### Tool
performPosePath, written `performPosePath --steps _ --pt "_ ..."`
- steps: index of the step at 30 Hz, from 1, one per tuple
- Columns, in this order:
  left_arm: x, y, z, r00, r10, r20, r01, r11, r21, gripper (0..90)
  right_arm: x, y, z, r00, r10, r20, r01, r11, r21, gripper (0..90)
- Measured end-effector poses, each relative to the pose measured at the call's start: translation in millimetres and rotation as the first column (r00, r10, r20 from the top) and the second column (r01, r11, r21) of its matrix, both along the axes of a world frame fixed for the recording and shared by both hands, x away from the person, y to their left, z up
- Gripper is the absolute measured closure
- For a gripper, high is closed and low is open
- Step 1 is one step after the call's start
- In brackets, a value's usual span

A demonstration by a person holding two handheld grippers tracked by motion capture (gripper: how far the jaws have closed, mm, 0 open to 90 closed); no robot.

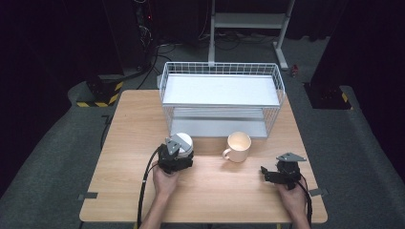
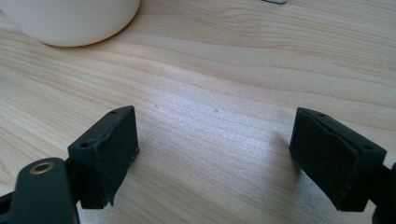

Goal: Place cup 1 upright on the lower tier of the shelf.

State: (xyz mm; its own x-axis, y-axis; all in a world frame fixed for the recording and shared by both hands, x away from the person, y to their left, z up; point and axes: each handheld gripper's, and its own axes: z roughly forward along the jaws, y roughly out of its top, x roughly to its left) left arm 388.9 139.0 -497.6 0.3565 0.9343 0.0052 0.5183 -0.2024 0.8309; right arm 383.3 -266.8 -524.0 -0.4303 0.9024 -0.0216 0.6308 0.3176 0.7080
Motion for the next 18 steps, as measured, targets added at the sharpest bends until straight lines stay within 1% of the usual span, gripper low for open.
performPosePath --steps 5,18 --pt "-1.2 0.4 0.7 1.0 -0.009 -0.001 0.009 0.9999 0.011 18.8 0.0 0.0 0.0 1.0 0.0 0.0 0.0 1.0 0.0 15.3" --pt "-1.7 0.3 3.4 1.0 -0.005 -0.007 0.005 1.0 0.003 18.8 0.0 0.0 0.0 1.0 0.0 0.0 0.0 1.0 0.0 15.3"
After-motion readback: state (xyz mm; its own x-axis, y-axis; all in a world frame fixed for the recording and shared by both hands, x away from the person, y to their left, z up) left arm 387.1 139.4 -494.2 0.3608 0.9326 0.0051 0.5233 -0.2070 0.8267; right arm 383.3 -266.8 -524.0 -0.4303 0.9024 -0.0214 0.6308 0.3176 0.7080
